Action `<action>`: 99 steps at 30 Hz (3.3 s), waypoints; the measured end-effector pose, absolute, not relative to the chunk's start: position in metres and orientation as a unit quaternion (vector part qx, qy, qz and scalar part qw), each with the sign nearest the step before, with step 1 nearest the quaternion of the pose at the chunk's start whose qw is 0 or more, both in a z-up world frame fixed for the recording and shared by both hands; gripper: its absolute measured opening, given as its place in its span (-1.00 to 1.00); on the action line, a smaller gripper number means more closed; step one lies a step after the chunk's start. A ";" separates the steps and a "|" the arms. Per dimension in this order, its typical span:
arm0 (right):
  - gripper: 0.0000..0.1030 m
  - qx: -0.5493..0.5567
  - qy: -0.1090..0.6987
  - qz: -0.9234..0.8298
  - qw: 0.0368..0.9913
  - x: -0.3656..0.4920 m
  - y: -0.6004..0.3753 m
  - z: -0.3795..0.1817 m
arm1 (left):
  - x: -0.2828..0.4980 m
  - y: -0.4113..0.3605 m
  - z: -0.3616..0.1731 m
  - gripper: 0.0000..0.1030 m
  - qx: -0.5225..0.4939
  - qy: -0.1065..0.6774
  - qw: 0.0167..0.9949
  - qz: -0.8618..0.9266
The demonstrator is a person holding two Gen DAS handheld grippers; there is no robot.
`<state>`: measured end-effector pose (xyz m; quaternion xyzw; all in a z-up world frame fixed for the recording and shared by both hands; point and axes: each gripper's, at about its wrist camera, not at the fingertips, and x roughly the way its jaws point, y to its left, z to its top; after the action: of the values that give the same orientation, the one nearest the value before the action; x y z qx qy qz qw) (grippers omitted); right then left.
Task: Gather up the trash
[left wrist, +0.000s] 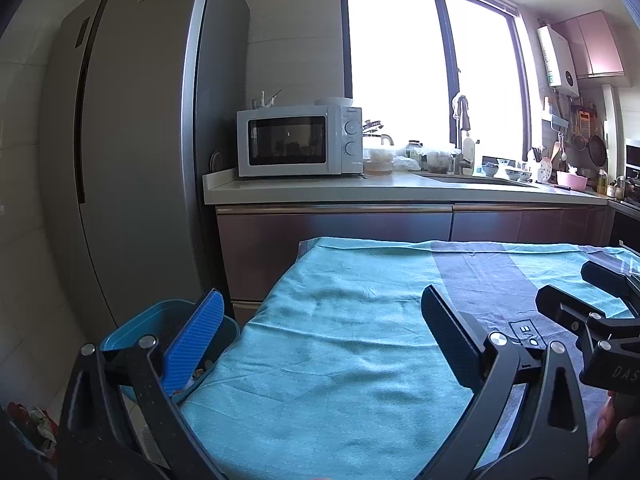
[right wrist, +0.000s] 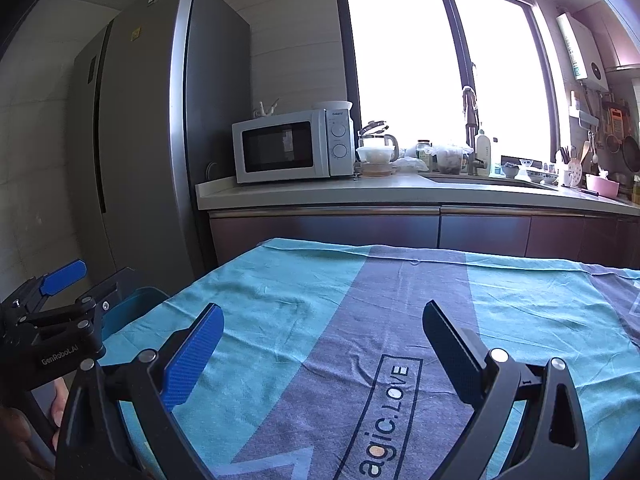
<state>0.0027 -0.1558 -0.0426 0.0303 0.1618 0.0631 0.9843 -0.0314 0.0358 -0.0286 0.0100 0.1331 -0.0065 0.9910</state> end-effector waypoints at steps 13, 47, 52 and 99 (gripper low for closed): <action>0.87 0.032 0.163 0.059 0.984 0.000 -0.161 -0.043 | -0.031 0.034 -0.029 0.89 0.011 0.128 0.992 -0.003; 0.87 0.037 0.156 0.045 0.986 0.004 -0.169 -0.043 | -0.032 0.030 -0.027 0.89 0.012 0.123 0.992 0.001; 0.87 0.035 0.153 0.038 0.987 0.006 -0.166 -0.044 | -0.033 0.029 -0.028 0.89 0.014 0.121 0.993 0.003; 0.87 0.038 0.147 0.032 0.988 0.000 -0.169 -0.043 | -0.034 0.021 -0.033 0.89 0.023 0.106 0.994 0.004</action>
<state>0.0004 -0.1685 -0.0428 0.0377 0.1467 0.0321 0.9879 -0.0343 0.0213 -0.0333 0.0231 0.1063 0.0041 0.9941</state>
